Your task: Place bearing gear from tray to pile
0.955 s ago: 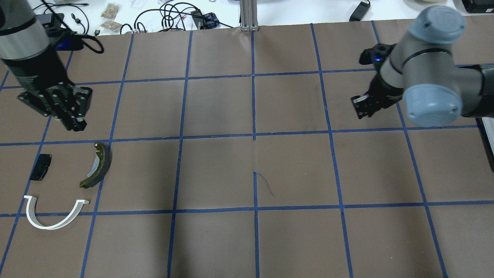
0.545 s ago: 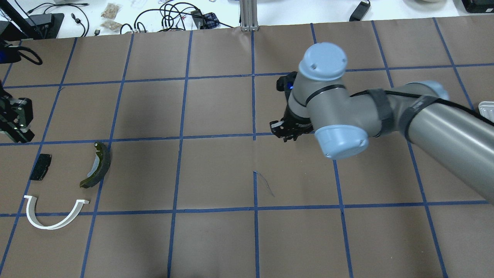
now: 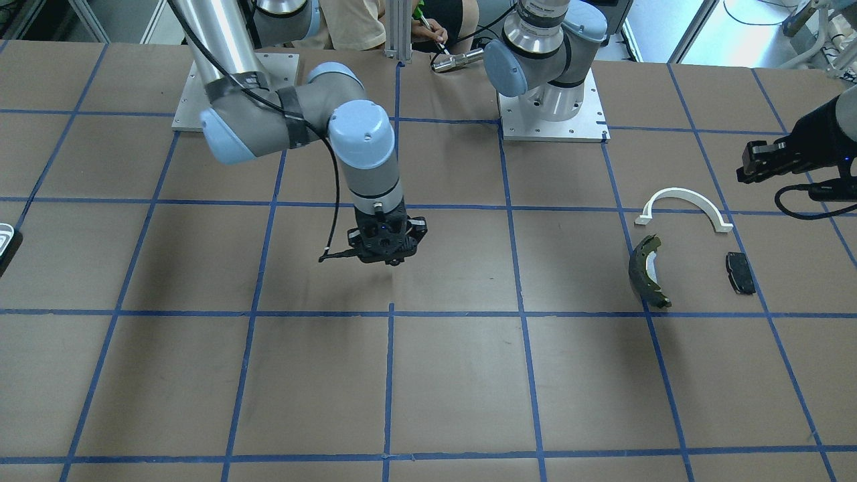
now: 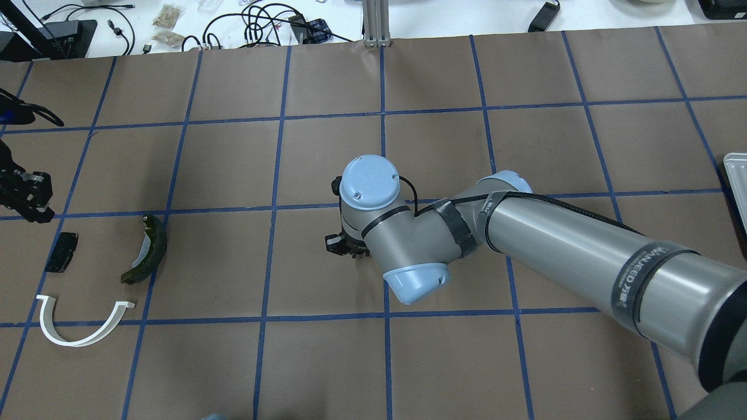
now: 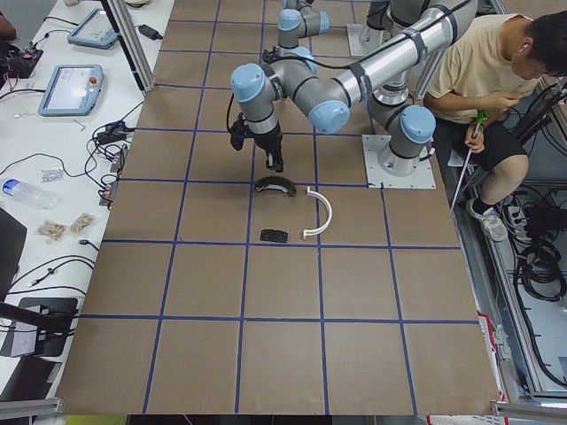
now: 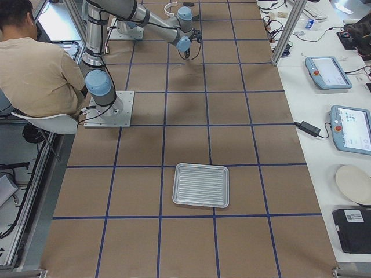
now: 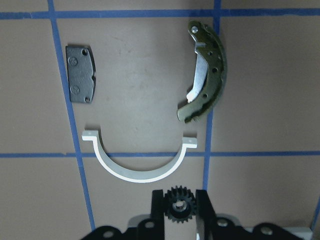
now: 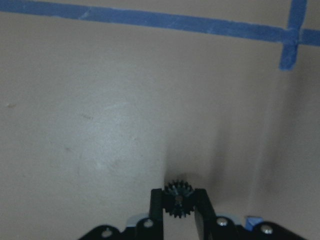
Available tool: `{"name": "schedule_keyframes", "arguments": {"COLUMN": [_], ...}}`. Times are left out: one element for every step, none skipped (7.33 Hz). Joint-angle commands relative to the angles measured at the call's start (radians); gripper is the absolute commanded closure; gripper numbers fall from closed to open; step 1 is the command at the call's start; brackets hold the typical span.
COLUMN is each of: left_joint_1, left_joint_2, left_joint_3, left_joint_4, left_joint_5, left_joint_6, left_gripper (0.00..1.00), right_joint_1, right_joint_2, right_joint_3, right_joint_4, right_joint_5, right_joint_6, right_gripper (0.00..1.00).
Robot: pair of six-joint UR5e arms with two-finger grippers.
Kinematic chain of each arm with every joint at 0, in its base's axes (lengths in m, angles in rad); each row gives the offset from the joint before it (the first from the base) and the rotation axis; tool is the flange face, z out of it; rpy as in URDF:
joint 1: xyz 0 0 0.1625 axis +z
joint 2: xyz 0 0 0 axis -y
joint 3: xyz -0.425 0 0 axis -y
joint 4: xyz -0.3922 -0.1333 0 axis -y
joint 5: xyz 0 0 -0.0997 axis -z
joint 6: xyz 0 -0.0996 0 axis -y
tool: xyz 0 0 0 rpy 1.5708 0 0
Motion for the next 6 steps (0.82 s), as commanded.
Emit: {"name": "schedule_keyframes", "arguments": {"left_joint_1": [0.011, 0.038, 0.106, 0.125, 0.124, 0.126], "left_joint_2": [-0.036, -0.061, -0.096, -0.113, -0.121, -0.136], "left_joint_3": [-0.190, -0.202, -0.204, -0.204, -0.210, -0.221], "left_joint_4": [0.324, 0.343, 0.342, 0.342, 0.387, 0.403], "left_joint_5": [-0.013, -0.036, -0.107, -0.105, -0.105, -0.103], "left_joint_6": [0.095, 0.106, 0.151, 0.163, 0.164, 0.164], "left_gripper": [1.00, 1.00, 1.00, 1.00, 1.00, 1.00], "right_joint_1": [-0.015, -0.064, -0.127, -0.199, -0.286, -0.374], "right_joint_2": [-0.003, -0.013, -0.054, -0.113, -0.172, -0.222], "right_joint_3": [-0.042, -0.109, -0.207, -0.300, -0.382, -0.448], "right_joint_4": [-0.004, 0.078, 0.225, 0.406, 0.608, 0.747], "right_joint_5": [-0.013, -0.013, -0.011, -0.013, -0.008, -0.008], "right_joint_6": [-0.006, -0.014, -0.104, -0.212, -0.221, -0.230], "right_gripper": [0.00, 0.00, 0.00, 0.00, 0.00, 0.00]}}
